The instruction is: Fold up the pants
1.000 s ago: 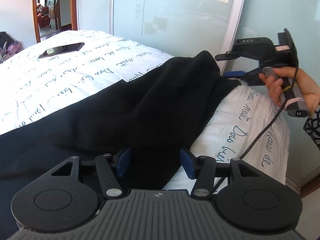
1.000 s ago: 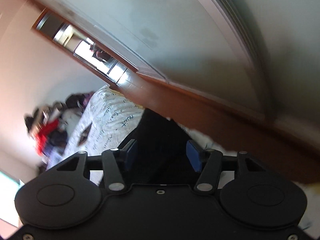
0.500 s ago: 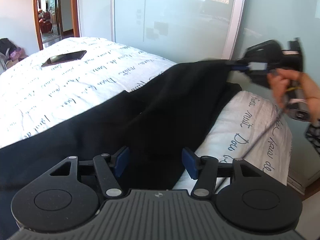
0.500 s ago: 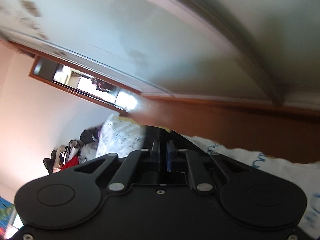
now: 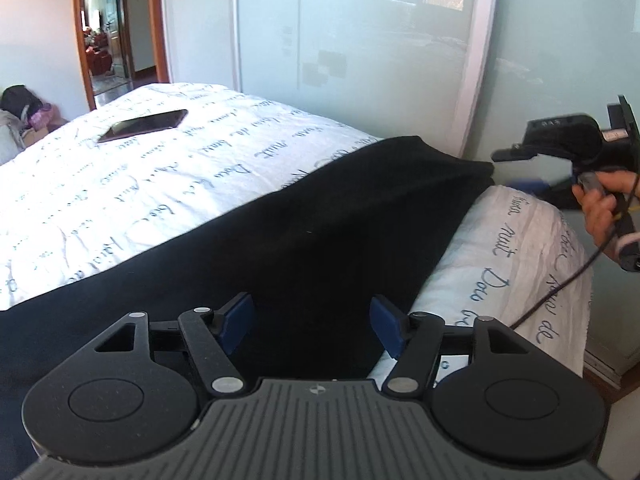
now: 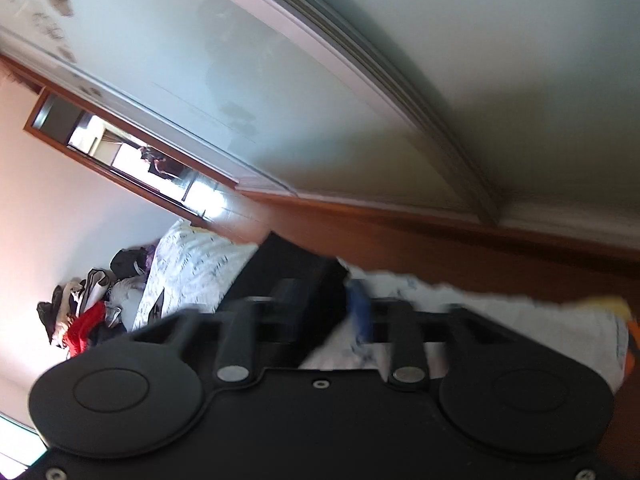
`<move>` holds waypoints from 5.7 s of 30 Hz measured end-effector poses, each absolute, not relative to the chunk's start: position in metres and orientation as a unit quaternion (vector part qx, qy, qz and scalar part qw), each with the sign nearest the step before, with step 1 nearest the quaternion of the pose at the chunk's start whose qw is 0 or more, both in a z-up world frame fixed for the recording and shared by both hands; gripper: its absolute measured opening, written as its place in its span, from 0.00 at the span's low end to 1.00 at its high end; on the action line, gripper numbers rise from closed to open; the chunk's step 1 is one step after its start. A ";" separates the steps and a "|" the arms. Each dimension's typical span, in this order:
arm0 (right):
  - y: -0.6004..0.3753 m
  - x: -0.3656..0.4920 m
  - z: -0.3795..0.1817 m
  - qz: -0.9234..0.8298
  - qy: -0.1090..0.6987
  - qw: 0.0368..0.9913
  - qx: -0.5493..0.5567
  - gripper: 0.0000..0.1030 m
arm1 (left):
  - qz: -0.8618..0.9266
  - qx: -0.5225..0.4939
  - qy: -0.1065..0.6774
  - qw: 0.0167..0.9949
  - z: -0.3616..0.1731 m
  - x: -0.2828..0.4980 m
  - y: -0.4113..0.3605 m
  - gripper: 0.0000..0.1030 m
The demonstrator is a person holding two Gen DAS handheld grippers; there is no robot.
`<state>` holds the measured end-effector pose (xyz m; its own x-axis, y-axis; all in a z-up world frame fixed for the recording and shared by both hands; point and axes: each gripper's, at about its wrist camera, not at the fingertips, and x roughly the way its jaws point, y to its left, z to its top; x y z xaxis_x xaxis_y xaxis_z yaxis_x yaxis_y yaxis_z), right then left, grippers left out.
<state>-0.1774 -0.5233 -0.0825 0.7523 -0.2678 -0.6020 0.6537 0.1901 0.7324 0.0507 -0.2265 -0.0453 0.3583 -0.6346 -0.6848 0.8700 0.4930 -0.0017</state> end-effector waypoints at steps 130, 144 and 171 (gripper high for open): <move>-0.375 0.060 -0.065 -0.015 0.403 0.915 0.007 0.41 | -0.311 0.251 0.361 0.843 -0.067 0.133 -0.198 0.82; -0.429 -0.018 -0.062 -0.109 0.335 0.929 0.119 0.44 | -0.347 0.280 0.334 0.830 -0.071 0.090 -0.261 0.86; -0.548 -0.136 -0.119 -0.229 0.183 0.759 0.581 0.61 | -0.360 0.260 0.334 0.831 -0.051 0.077 -0.279 0.86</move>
<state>-0.1357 -0.5482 -0.1186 0.8276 -0.1356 -0.5448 0.5613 0.2205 0.7977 0.0769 -0.2787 -0.0512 0.5175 -0.4248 -0.7428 0.7719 0.6063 0.1912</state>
